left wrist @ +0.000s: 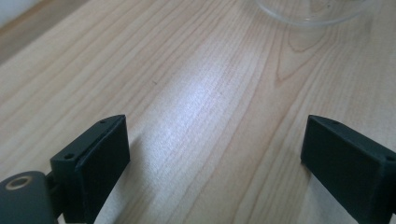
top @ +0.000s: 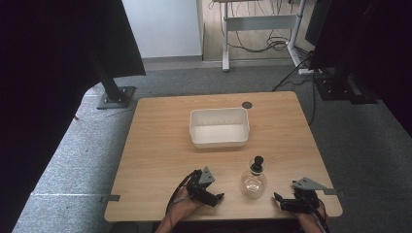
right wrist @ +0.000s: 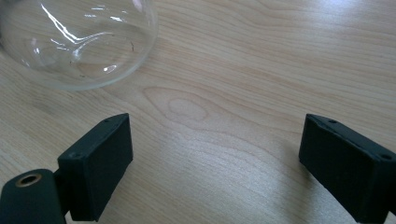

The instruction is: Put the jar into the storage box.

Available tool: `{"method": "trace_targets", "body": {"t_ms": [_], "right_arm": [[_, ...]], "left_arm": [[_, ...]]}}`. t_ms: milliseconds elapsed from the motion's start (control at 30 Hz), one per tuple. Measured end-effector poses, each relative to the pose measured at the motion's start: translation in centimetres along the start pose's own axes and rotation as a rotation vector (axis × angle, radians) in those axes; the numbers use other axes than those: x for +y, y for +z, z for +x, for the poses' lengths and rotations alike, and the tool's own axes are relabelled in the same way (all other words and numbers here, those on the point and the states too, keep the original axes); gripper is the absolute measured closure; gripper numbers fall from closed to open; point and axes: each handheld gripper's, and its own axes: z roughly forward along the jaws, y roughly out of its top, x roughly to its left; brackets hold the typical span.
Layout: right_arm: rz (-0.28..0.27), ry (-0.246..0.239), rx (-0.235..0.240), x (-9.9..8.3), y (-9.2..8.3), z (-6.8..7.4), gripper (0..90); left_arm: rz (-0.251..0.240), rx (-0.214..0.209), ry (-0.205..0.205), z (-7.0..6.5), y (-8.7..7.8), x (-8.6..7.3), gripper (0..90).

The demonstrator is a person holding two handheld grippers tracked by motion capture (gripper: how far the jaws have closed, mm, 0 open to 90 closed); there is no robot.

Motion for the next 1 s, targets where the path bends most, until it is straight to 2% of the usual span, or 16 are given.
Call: {"method": "trace_targets", "body": {"t_ms": [500, 1000], "right_arm": [[0.015, -0.019, 0.002, 0.0, 0.0, 0.3, 6.9], [-0.019, -0.06, 0.035, 1.6, -0.6, 1.4, 6.9]], "left_arm": [[0.017, -0.017, 0.018, 0.0, 0.1, 0.0, 0.7], [0.012, -0.003, 0.0, 0.0, 0.1, 0.0, 0.9]]}}
